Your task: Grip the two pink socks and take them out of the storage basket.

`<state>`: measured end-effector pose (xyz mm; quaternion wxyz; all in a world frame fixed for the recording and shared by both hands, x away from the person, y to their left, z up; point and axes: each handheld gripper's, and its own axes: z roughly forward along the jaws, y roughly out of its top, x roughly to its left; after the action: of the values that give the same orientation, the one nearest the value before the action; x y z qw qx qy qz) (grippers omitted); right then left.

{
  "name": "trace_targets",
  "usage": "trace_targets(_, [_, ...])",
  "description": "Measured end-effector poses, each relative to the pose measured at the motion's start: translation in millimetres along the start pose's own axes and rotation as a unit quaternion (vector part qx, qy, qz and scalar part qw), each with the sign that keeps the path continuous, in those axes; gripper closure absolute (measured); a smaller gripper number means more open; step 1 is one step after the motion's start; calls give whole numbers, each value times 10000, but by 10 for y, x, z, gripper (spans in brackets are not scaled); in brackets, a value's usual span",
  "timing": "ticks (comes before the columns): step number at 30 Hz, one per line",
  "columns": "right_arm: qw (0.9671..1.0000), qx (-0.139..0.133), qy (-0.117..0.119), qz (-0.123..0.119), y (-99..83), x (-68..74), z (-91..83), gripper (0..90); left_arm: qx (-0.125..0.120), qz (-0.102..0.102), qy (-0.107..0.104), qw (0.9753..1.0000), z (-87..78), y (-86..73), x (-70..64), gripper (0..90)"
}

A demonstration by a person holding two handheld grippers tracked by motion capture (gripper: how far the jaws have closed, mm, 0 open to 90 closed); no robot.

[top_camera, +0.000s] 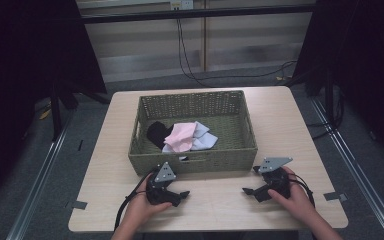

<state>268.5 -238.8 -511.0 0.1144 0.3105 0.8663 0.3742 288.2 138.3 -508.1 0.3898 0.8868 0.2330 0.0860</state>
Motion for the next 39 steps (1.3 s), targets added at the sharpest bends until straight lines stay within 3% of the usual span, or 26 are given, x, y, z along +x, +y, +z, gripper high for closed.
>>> trace_targets(6, [10000,0,-5,-5,-10,9,-10,107,36,-44,64,10000,-7,4,-27,189])
trace_targets(9, [10000,7,-19,9,-20,19,-22,107,64,19,79,9999,-28,17,-45,250])
trace_targets(10, [10000,8,-27,18,-23,22,-25,106,141,-83,-40,9999,-48,34,-53,249])
trace_targets(15, [10000,12,-26,32,-23,24,-25,106,204,-84,-108,9997,-120,128,-55,249])
trace_targets(16, [10000,11,-27,32,-23,24,-26,106,170,-182,-217,9995,-148,179,-65,249])
trace_targets(29, [10000,8,-27,29,-23,24,-25,107,394,-32,-584,9975,-357,497,-128,257])
trace_targets(39, [10000,5,-36,23,-23,23,-26,106,286,-72,-713,9970,-547,703,-84,258])
